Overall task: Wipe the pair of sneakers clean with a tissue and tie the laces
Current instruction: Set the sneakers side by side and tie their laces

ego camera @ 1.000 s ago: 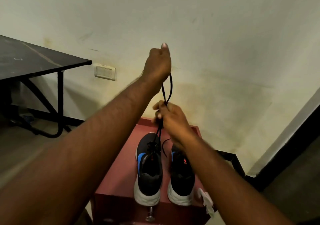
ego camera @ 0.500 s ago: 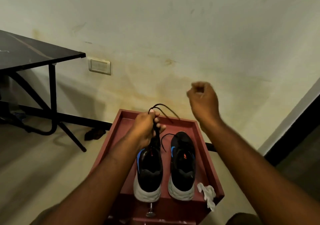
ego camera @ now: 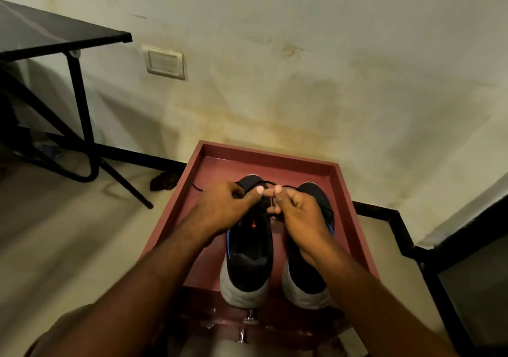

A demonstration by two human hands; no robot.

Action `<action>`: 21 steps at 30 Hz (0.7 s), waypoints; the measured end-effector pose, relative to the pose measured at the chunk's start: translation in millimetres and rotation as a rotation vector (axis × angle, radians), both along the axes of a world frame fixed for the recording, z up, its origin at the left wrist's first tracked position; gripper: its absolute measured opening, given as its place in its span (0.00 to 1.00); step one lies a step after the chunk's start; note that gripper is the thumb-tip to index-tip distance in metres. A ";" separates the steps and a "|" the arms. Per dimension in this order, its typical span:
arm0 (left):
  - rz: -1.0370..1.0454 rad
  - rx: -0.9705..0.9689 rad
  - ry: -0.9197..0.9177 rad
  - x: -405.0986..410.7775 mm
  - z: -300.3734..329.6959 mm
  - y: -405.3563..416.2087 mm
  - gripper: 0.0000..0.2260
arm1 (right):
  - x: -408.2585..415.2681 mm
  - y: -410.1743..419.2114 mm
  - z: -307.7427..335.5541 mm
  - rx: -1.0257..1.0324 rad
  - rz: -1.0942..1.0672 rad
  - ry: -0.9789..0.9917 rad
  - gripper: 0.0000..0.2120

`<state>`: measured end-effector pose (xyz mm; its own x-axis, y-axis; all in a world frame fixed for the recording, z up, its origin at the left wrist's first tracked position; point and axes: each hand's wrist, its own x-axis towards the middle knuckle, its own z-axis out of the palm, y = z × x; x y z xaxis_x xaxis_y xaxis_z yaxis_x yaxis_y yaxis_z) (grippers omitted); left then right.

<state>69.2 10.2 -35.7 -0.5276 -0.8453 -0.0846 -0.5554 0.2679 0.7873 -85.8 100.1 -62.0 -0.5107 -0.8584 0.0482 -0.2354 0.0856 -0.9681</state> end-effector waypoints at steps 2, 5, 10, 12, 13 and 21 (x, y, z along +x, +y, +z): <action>-0.016 -0.039 0.042 -2.6 -4.9 5.7 0.15 | -0.8 1.4 0.7 -0.014 0.008 -0.072 0.18; 0.048 -0.051 0.206 -13.1 -4.7 9.3 0.13 | -6.9 -2.3 7.6 -0.090 -0.101 -0.060 0.16; 0.028 -0.160 0.594 -15.6 8.5 3.9 0.14 | -15.2 -4.1 3.2 -0.022 -0.031 0.063 0.08; -0.094 -0.283 0.600 -18.1 9.5 5.4 0.14 | -12.0 -8.2 3.0 0.036 0.119 0.164 0.09; -0.148 -0.308 0.601 -19.6 9.1 6.2 0.14 | -8.5 -11.2 1.6 0.060 0.188 0.177 0.11; -0.283 -0.241 0.368 -21.7 3.5 -1.3 0.26 | -6.3 -11.0 2.1 0.022 0.103 -0.044 0.06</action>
<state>47.6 8.8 -32.1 -0.6966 -0.6377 0.3287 -0.1331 0.5650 0.8143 -92.2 89.1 -59.9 -0.4208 -0.9071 0.0085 -0.2013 0.0843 -0.9759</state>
